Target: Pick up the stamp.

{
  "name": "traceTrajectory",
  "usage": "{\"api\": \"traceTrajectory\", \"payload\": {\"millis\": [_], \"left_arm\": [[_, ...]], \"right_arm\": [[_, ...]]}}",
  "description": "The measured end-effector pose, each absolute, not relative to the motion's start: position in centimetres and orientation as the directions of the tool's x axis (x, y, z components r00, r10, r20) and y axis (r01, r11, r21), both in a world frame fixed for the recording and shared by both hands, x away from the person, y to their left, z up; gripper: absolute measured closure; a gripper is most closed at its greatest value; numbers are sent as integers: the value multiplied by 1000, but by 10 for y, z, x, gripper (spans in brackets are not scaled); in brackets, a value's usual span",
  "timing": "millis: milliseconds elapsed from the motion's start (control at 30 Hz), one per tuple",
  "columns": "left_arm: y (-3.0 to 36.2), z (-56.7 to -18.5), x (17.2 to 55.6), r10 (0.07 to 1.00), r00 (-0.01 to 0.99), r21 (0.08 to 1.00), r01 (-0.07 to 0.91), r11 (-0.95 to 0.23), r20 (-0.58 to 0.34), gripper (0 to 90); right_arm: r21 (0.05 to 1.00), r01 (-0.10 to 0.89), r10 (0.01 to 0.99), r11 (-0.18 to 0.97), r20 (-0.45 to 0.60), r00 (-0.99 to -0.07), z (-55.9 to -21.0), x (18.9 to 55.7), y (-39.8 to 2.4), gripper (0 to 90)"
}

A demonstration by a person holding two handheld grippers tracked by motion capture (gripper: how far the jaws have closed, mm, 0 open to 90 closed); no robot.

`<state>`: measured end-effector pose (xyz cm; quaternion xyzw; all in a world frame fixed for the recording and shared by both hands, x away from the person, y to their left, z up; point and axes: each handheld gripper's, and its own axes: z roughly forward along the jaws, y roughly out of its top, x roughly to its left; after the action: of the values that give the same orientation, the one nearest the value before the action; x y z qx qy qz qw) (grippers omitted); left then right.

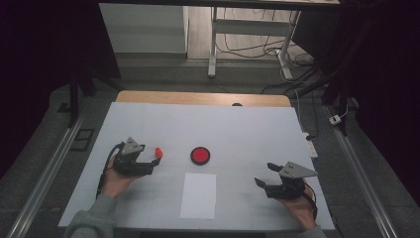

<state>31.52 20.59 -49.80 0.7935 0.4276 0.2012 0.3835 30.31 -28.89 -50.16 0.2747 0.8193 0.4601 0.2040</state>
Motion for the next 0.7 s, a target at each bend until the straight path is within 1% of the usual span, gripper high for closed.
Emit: {"api": "traceTrajectory", "payload": {"millis": [133,433,700], "left_arm": [[203,-502,325,833,554,768,534,-354,-1,237],[204,-508,343,841,541,762,554,-336,-22,256],[206,-520,360,849,528,746,580,-326,-39,296]], "right_arm": [[863,262,639,433,-88,-764,-502,303,-288,255],[863,264,635,431,-83,-768,-502,303,-287,258],[861,264,632,435,-83,-770,-503,303,-286,260]]}}
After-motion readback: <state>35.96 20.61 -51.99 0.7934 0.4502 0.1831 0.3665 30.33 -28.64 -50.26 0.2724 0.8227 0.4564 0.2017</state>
